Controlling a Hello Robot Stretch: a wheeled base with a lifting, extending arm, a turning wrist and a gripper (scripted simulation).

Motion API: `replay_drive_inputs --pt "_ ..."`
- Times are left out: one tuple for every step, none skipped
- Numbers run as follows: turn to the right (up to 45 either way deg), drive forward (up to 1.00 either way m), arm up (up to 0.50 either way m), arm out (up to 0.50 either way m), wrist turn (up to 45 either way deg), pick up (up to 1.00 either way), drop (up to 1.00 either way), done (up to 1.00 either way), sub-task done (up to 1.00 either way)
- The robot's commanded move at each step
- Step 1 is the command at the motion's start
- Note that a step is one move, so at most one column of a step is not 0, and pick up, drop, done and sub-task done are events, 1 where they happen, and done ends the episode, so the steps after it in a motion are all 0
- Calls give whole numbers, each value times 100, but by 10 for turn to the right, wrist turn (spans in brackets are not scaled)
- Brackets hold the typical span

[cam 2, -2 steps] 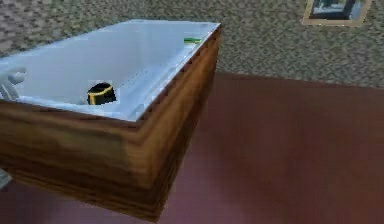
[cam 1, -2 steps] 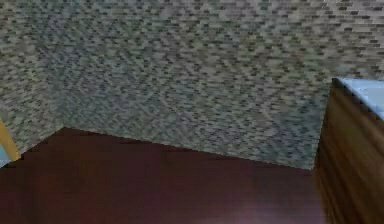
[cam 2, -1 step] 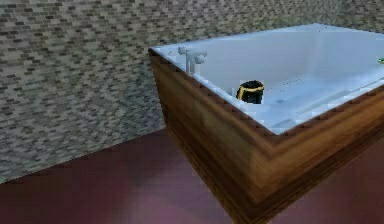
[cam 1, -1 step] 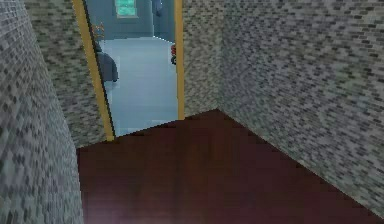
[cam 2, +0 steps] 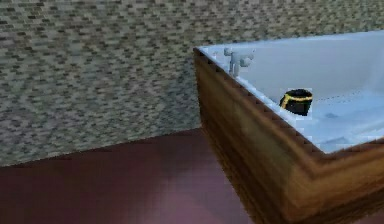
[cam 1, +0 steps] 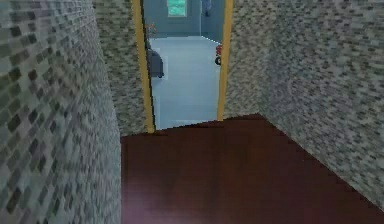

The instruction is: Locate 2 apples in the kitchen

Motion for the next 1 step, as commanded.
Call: replay_drive_inputs --pt "0 100 0 0 0 0 0 0 0"
